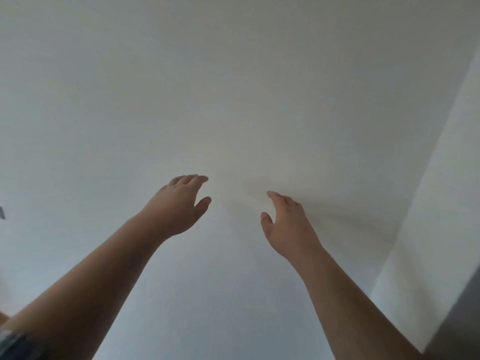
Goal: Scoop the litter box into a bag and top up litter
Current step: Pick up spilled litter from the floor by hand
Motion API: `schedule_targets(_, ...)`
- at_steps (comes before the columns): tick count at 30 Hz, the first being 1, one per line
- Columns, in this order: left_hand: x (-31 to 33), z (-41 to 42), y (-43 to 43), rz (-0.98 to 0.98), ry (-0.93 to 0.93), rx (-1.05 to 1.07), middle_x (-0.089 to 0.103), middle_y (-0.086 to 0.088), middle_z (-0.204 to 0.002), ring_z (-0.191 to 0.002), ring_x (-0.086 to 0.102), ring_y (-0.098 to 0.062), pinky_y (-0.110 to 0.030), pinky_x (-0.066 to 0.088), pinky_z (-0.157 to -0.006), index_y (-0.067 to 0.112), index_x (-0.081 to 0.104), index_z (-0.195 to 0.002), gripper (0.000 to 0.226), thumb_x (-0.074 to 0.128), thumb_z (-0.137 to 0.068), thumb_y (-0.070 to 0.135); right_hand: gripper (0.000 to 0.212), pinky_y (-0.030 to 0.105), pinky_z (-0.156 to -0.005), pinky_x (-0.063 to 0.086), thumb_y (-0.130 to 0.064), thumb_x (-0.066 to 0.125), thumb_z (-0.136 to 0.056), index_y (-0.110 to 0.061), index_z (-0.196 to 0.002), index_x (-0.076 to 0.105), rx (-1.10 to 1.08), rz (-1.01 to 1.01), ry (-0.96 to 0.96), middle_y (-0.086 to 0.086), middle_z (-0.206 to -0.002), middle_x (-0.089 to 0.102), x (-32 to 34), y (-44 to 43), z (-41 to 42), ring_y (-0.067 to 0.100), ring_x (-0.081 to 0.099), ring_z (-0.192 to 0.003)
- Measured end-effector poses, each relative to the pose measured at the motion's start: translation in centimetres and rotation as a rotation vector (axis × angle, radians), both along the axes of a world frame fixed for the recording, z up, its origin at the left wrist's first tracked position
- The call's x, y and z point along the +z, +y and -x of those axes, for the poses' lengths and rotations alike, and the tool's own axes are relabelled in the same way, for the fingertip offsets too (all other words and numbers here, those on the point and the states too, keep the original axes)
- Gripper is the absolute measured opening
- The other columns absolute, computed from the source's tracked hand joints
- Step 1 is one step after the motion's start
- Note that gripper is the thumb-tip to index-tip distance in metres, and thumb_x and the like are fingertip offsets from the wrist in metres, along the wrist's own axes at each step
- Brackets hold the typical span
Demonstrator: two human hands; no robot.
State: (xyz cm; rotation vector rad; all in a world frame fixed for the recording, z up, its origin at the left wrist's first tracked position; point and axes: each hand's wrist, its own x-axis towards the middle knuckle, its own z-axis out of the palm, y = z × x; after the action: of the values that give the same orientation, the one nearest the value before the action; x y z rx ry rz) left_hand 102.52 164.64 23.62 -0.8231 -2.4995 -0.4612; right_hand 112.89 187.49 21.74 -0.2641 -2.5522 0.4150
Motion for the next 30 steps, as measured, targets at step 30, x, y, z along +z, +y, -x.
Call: schedule_targets(30,-7.9,6.9,-52.9,-0.028,-0.219,0.658,0.034,0.004,-0.156,-0.145,0.026,-0.021,-0.041,0.029,-0.114,0.025,0.028,-0.152,0.059,0.045,-0.099,0.046,0.055,0.038,-0.115,0.032,-0.033,0.045,-0.101,-0.024,-0.154,0.031,0.613,0.087,-0.148,-0.002,-0.154,0.036,-6.6,-50.5,21.7,0.017,0.026,-0.143)
